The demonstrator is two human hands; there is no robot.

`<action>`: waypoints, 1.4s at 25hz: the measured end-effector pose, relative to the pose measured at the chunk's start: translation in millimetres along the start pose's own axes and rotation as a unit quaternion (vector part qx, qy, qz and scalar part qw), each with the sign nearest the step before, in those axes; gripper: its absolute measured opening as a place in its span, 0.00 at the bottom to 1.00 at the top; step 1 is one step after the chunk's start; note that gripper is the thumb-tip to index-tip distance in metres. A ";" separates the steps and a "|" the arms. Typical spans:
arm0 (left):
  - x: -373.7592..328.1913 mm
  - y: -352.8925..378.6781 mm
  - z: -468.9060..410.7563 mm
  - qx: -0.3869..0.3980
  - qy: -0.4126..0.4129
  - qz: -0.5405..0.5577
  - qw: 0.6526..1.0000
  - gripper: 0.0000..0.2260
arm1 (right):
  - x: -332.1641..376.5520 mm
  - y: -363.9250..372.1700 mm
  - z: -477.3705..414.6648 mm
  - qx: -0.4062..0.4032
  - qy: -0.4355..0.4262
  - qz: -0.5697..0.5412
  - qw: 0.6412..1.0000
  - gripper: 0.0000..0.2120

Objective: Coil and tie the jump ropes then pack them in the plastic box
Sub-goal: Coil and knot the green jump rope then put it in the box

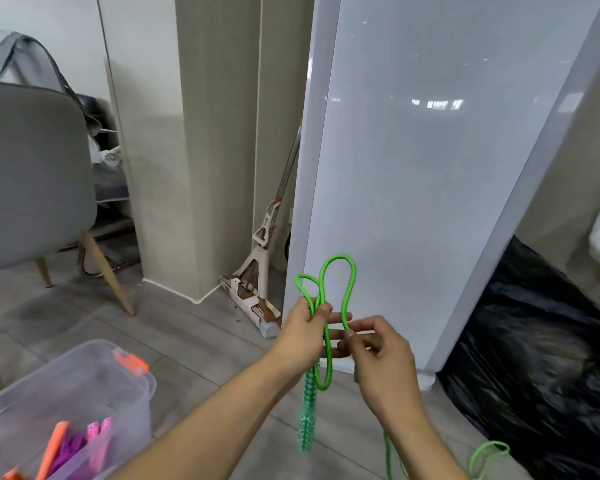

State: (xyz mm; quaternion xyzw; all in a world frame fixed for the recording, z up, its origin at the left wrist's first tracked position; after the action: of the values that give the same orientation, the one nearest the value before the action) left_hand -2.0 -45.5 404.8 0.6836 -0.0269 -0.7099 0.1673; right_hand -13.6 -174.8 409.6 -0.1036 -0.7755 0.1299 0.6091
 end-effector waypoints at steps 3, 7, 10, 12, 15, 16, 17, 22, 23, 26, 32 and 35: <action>15.1 7.4 5.5 0.009 0.000 -0.009 1.000 0.09 | -4.2 5.5 9.7 0.011 -0.018 0.030 0.999 0.13; 18.2 3.7 5.6 0.009 0.002 -0.045 0.999 0.10 | -7.8 4.9 9.8 0.020 -0.012 0.063 0.998 0.11; 18.9 -6.5 -4.6 -0.051 0.047 -0.225 0.972 0.09 | -6.7 6.8 8.0 0.024 -0.009 0.092 0.995 0.10; 16.7 -9.1 -5.7 -0.077 0.061 -0.258 0.961 0.09 | -3.4 7.9 11.0 0.044 -0.032 0.095 0.994 0.15; 10.0 -11.7 -7.6 -0.085 0.023 -0.066 0.994 0.07 | -2.0 6.8 13.2 0.088 -0.045 0.144 0.985 0.22; 9.0 -12.8 -9.5 -0.101 0.004 0.010 0.995 0.07 | -3.3 6.0 13.4 0.100 -0.051 0.163 0.980 0.20; 7.7 -13.8 -11.3 -0.120 -0.011 0.072 0.990 0.07 | -4.1 5.2 13.7 0.111 -0.056 0.174 0.977 0.18; 7.7 -30.5 -23.0 -0.192 -0.084 0.233 0.949 0.10 | -2.9 8.5 15.7 0.167 -0.059 0.198 0.964 0.16; 8.8 -35.0 -24.1 -0.197 -0.092 0.241 0.946 0.12 | -2.2 9.6 15.9 0.181 -0.057 0.196 0.962 0.17; 4.9 -47.1 -27.9 -0.220 -0.069 0.215 0.949 0.14 | -3.0 7.6 13.8 0.215 -0.043 0.181 0.959 0.14; -4.6 -69.3 -35.8 -0.230 0.081 -0.089 0.966 0.13 | -25.1 -28.7 -1.4 0.189 0.010 0.324 0.927 0.12; -8.9 -64.5 -29.4 -0.197 0.115 -0.181 0.957 0.11 | -27.8 -43.7 -6.5 0.109 0.018 0.374 0.921 0.15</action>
State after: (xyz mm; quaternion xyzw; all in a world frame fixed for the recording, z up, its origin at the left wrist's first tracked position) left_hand 13.9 23.3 394.3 0.7073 0.2577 -0.6361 0.1692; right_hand -0.9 -224.5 399.9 -0.3217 -0.6503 0.4299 0.5374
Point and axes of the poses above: each hand's wrist, its own z-axis away from the middle knuckle, its own y-axis out of the palm, x = y × z, the point moved 2 cm from there along -z, towards the middle knuckle, and after that the axes turned 1 degree about z, right-handed, at the moved point
